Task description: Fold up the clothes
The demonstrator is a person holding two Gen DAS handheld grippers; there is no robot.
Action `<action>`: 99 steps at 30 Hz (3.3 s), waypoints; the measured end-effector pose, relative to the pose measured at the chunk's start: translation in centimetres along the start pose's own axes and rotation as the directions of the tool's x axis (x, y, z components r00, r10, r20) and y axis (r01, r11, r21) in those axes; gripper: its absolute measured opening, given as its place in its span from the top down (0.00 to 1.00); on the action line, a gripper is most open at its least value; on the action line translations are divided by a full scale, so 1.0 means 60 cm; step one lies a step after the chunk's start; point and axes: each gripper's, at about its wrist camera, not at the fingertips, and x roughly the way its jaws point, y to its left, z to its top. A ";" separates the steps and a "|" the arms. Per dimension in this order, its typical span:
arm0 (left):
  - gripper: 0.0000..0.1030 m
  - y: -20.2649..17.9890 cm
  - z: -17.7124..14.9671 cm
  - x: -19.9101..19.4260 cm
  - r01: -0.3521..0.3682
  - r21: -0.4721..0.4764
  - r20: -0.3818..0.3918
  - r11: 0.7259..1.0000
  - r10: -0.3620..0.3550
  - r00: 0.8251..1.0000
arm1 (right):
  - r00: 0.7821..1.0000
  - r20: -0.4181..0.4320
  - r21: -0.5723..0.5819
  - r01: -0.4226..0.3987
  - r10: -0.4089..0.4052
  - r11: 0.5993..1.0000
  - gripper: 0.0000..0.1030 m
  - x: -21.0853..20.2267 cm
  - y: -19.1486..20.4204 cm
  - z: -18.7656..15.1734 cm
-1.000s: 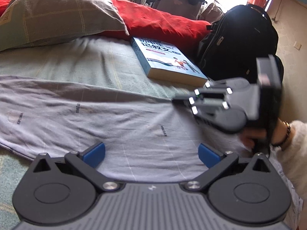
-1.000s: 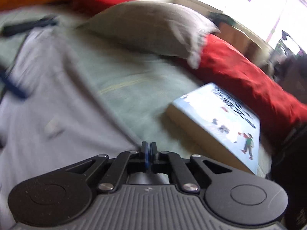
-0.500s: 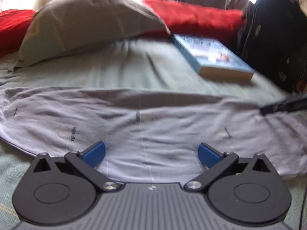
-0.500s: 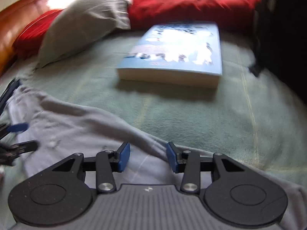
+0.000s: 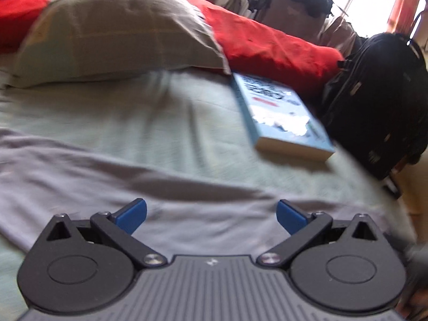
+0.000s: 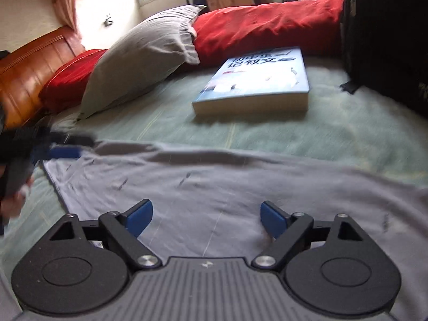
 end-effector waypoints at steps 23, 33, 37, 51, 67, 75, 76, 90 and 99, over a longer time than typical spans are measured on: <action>0.01 -0.060 0.016 0.120 -0.076 -0.042 -0.036 0.996 0.074 0.997 | 0.995 0.040 0.118 -0.094 0.090 0.989 0.00 -0.034 -0.053 0.000; 0.01 -0.104 0.023 -0.003 -0.164 0.079 -0.004 0.983 0.164 0.986 | 0.993 0.050 0.143 -0.113 0.107 0.983 0.00 -0.037 -0.060 -0.003; 0.01 -0.130 -0.035 -0.076 -0.178 0.193 -0.036 0.965 0.188 0.981 | 0.992 0.039 0.150 -0.123 0.118 0.981 0.00 -0.038 -0.057 0.000; 0.01 -0.163 -0.239 -0.262 -0.090 0.442 0.001 0.893 0.100 0.995 | 0.994 -0.094 0.256 0.083 -0.060 0.963 0.00 -0.162 -0.139 0.014; 0.01 -0.157 -0.358 -0.301 -0.126 0.448 0.021 0.885 0.131 0.991 | 0.933 -0.147 -0.042 0.327 -0.329 0.944 0.00 -0.142 -0.062 -0.018; 0.01 -0.160 -0.391 -0.303 -0.096 0.441 -0.007 0.892 0.110 0.994 | 0.948 -0.225 -0.177 0.188 -0.225 0.966 0.00 -0.121 0.031 -0.081; 0.01 -0.161 -0.395 -0.303 -0.104 0.451 -0.007 0.886 0.120 0.993 | 0.953 -0.221 -0.176 0.173 -0.210 0.969 0.00 -0.131 0.036 -0.079; 0.01 -0.151 -0.437 -0.308 -0.171 0.473 0.013 0.864 0.187 0.982 | 0.969 -0.130 -0.115 0.195 -0.209 0.974 0.00 -0.329 0.036 -0.253; 0.01 -0.137 -0.479 -0.334 -0.175 0.416 -0.005 0.892 0.195 0.981 | 0.965 -0.139 -0.159 0.201 -0.224 0.967 0.00 -0.383 0.053 -0.341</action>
